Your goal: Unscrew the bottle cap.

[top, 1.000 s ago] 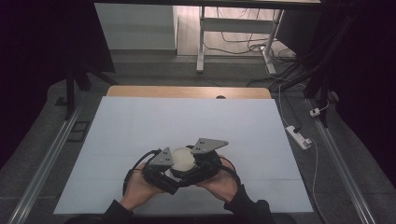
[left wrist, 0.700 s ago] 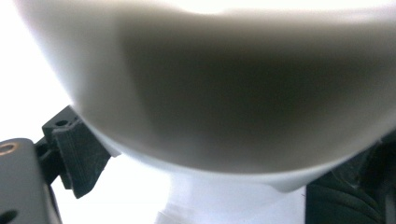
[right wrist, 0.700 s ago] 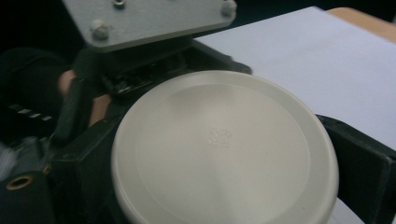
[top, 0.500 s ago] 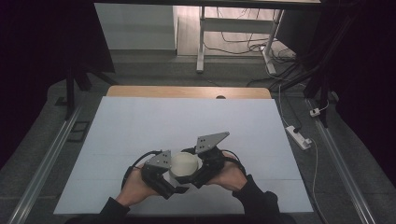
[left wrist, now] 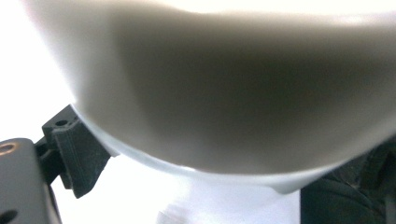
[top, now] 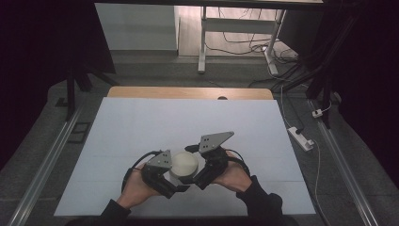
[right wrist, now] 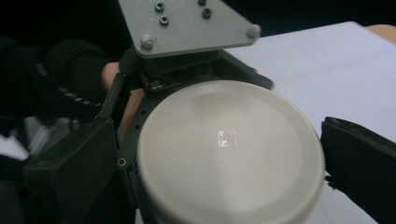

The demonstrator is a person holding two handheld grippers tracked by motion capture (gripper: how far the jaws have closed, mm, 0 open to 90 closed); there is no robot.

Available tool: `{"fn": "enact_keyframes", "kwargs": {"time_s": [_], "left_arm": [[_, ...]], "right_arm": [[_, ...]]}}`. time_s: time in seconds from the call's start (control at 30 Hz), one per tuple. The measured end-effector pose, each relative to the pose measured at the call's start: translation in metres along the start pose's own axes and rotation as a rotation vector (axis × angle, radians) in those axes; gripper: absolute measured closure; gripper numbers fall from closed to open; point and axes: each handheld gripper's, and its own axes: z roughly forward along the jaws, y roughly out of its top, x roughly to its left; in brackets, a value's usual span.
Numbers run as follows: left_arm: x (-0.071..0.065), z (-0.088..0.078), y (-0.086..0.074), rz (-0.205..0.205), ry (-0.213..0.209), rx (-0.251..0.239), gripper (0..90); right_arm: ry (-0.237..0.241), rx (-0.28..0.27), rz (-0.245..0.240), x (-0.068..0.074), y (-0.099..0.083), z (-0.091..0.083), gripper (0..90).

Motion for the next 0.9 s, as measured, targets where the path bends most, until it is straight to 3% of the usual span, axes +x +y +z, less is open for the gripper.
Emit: {"fn": "enact_keyframes", "kwargs": {"time_s": [0.1, 0.2, 0.27, 0.47, 0.63, 0.77, 0.9], "left_arm": [[0.001, -0.002, 0.000, -0.040, 0.045, -0.012, 7.8], [0.001, -0.003, 0.000, -0.069, 0.105, -0.012, 7.8], [0.000, -0.003, 0.000, -0.086, 0.141, -0.009, 7.8], [-0.002, -0.001, 0.002, -0.113, 0.182, 0.006, 7.8], [-0.007, 0.003, 0.004, -0.106, 0.175, 0.007, 7.8], [-0.006, 0.002, 0.004, -0.099, 0.153, 0.001, 7.9], [-0.005, -0.001, 0.003, -0.079, 0.099, -0.012, 7.8]], "right_arm": [[-0.075, 0.008, 0.033, 0.004, 0.001, 0.000, 0.0], [-0.181, 0.023, 0.065, 0.008, 0.002, 0.004, 0.0], [-0.234, 0.007, 0.092, 0.010, 0.002, 0.006, 0.0], [-0.352, -0.017, 0.112, 0.017, 0.002, 0.018, 0.0], [-0.368, -0.002, 0.118, 0.019, -0.002, 0.027, 3.9], [-0.369, -0.024, 0.111, 0.021, -0.003, 0.026, 6.5], [-0.317, -0.034, 0.115, 0.018, -0.002, 0.022, 6.7]]}}
